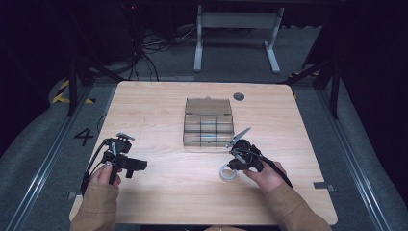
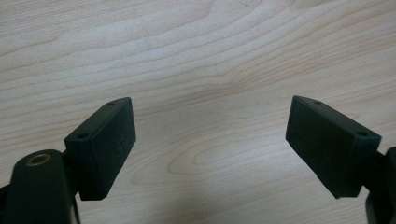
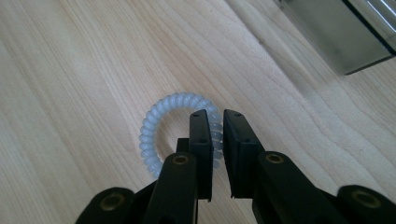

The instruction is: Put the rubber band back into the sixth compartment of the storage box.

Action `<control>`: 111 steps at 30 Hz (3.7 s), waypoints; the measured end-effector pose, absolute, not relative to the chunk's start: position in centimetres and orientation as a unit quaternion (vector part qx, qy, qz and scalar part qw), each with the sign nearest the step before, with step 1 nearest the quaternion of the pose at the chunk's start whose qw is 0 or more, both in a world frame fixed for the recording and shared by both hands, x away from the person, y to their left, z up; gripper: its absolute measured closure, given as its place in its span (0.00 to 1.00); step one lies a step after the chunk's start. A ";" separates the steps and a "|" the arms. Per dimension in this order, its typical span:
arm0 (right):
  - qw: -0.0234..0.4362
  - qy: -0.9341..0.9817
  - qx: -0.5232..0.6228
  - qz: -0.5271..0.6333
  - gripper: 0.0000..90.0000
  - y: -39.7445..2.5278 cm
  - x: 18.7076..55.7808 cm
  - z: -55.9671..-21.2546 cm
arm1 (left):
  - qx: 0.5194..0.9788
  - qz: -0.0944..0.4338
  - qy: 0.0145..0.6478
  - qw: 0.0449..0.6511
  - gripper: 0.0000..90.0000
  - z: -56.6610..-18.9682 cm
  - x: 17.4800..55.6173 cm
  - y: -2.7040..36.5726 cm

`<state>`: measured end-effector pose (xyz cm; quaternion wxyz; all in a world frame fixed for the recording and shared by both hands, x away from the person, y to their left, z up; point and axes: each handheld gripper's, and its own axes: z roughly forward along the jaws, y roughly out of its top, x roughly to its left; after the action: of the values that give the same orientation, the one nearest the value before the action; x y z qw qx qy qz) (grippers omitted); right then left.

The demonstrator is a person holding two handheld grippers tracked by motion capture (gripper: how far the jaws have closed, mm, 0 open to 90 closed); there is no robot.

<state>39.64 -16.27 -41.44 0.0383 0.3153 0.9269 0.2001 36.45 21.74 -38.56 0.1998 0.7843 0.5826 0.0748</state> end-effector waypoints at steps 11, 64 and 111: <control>0.029 0.931 0.305 0.200 0.92 -16.1 39.7 -39.2 | 0.784 0.075 0.582 0.201 0.18 -38.6 36.5 21.8; 0.057 0.926 0.308 0.213 0.92 -15.8 45.8 -33.5 | 0.783 0.072 0.585 0.202 0.18 -38.5 36.5 22.0; 0.076 0.918 0.340 0.189 0.91 -15.4 51.6 -35.9 | 0.781 0.071 0.587 0.204 0.18 -38.5 36.5 22.3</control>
<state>51.56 -15.43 -35.89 0.0764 0.3397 0.9182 0.1887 36.50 22.27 -38.48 0.2037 0.7806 0.5866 0.0706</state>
